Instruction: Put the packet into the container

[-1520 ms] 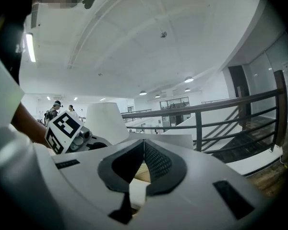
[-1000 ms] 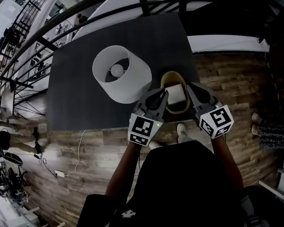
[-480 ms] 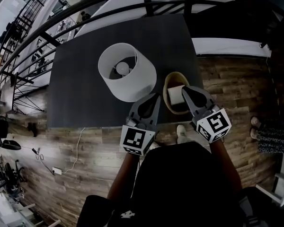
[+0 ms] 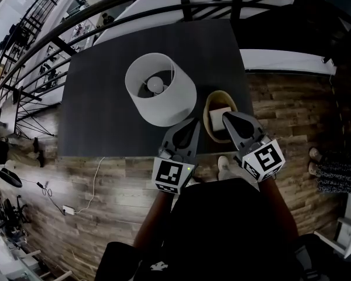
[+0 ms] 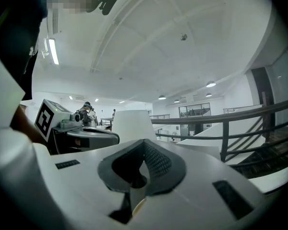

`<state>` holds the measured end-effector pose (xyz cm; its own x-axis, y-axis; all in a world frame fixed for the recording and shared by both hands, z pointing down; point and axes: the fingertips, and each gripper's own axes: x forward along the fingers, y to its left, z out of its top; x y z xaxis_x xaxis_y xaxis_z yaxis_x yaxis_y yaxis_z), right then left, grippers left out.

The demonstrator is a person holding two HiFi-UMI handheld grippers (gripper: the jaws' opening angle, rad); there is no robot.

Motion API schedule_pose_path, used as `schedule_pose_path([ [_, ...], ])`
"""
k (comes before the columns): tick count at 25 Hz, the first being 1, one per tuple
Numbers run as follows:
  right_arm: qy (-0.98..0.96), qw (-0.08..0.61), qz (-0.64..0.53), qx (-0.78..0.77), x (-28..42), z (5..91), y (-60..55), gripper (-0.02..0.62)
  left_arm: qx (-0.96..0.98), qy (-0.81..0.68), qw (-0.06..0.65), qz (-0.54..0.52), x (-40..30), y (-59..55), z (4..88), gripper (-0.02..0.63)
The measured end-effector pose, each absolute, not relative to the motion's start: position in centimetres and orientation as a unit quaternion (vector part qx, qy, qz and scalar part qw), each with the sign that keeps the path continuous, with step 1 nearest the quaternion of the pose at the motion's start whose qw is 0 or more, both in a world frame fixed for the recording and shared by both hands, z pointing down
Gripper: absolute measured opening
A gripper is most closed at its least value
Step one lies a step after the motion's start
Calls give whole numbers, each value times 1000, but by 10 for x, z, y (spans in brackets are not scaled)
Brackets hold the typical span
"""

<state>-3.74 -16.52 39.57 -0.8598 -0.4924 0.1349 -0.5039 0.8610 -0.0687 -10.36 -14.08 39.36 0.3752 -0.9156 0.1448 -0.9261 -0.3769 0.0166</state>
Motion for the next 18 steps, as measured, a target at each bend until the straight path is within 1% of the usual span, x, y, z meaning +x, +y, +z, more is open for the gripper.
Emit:
schedule_pose_path([
  [18,-966,49,48,248,-42,395,-160,5,831,-551,49,60,-97,-139,398,9],
])
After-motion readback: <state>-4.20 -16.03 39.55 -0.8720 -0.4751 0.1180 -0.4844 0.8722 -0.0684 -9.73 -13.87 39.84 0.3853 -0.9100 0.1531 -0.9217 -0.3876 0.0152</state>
